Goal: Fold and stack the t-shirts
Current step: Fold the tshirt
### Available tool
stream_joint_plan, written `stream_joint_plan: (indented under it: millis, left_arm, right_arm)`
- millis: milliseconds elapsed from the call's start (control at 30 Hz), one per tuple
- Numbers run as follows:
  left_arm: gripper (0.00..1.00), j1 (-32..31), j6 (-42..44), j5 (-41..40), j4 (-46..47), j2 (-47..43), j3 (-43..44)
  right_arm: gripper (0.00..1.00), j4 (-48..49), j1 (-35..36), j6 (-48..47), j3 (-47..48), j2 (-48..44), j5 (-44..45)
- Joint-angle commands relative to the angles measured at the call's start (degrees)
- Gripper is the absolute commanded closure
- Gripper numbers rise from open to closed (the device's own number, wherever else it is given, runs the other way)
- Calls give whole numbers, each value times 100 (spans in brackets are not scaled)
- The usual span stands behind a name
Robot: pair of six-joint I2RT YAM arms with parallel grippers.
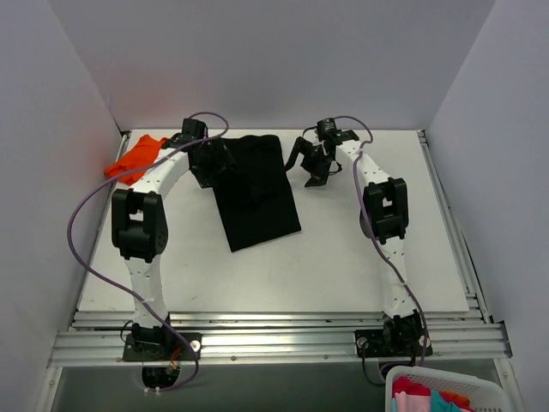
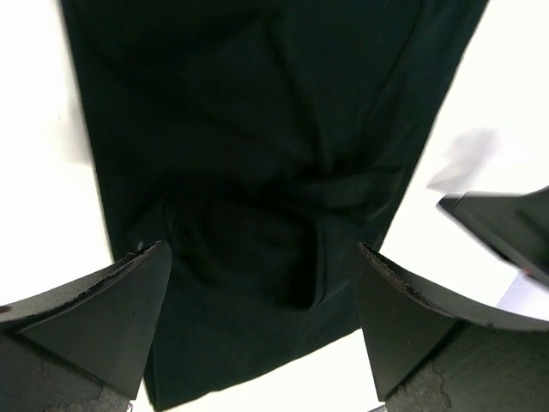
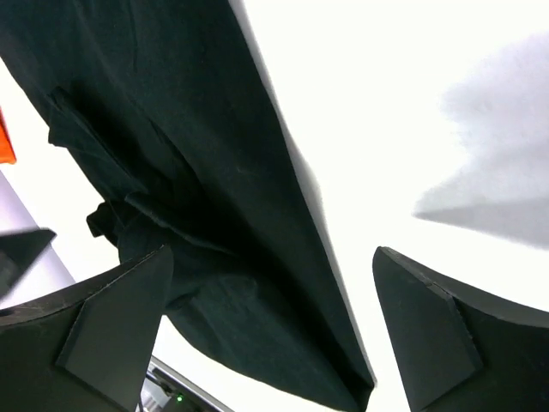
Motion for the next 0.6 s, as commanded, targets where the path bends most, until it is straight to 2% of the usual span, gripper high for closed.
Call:
stream_joint_plan:
  millis: [0, 167, 267, 400, 433, 533, 567]
  left_arm:
    - [6, 265, 76, 606, 437, 134, 595]
    - [6, 380, 215, 538, 360, -137, 560]
    - [6, 310, 243, 222, 201, -690, 61]
    - [6, 21, 111, -95, 236, -1787, -1213]
    - [6, -68, 59, -157, 262, -1973, -1807]
    - [6, -445, -327, -227, 543, -2702, -2741]
    - [6, -542, -572, -236, 787, -2870, -3336]
  right_arm:
    - [3, 271, -12, 115, -335, -772, 80]
    - [3, 359, -56, -104, -1117, -1466, 230]
    - [3, 543, -74, -210, -1949, -2035, 335]
    - [4, 1026, -126, -184, -3322, -2758, 318]
    - [4, 1227, -135, -175, -3595, -2889, 240]
    - [5, 1570, -135, -131, -4518, -3311, 134]
    - [5, 1668, -135, -105, -4738, -3530, 90]
